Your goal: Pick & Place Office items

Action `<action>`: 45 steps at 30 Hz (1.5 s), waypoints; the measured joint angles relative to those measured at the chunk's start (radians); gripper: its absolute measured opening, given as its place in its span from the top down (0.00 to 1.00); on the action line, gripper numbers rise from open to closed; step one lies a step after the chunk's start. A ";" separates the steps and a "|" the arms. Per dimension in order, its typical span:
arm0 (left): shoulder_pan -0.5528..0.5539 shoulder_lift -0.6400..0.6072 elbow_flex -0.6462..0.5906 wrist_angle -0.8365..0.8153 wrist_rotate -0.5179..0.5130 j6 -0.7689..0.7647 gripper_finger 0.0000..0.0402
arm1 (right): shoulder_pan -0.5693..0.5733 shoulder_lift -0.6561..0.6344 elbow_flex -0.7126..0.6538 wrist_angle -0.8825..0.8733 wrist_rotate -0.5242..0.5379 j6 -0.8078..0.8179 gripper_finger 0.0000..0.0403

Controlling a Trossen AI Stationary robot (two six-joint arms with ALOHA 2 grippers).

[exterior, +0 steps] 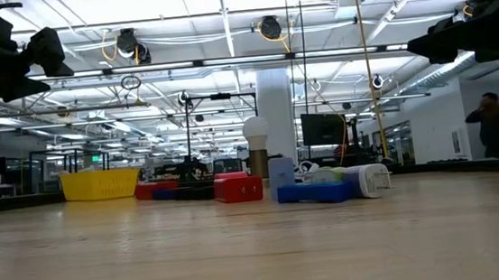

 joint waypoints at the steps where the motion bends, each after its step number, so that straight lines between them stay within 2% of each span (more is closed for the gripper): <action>1: 0.000 0.000 0.000 0.000 0.000 0.000 0.27 | 0.000 0.000 0.000 0.000 0.000 0.000 0.43; 25: 0.000 0.000 0.000 0.000 0.000 0.000 0.27 | 0.000 0.000 0.000 0.007 -0.003 0.018 0.43; 30: 0.000 0.000 0.000 0.000 0.000 0.000 0.27 | 0.000 0.000 -0.003 0.154 -0.079 0.325 0.43; 35: 0.000 0.000 0.000 0.000 0.000 0.000 0.27 | 0.000 0.001 -0.049 0.407 -0.074 0.619 0.43; 37: 0.000 0.000 0.000 0.000 0.000 0.000 0.27 | 0.000 -0.002 -0.062 0.449 -0.071 0.680 0.43; 41: 0.000 0.000 0.000 0.000 0.000 0.000 0.27 | 0.000 0.001 -0.064 0.445 0.044 0.655 0.43; 45: 0.000 0.000 0.000 0.000 0.000 0.000 0.27 | -0.001 0.003 -0.066 0.433 0.140 0.508 0.43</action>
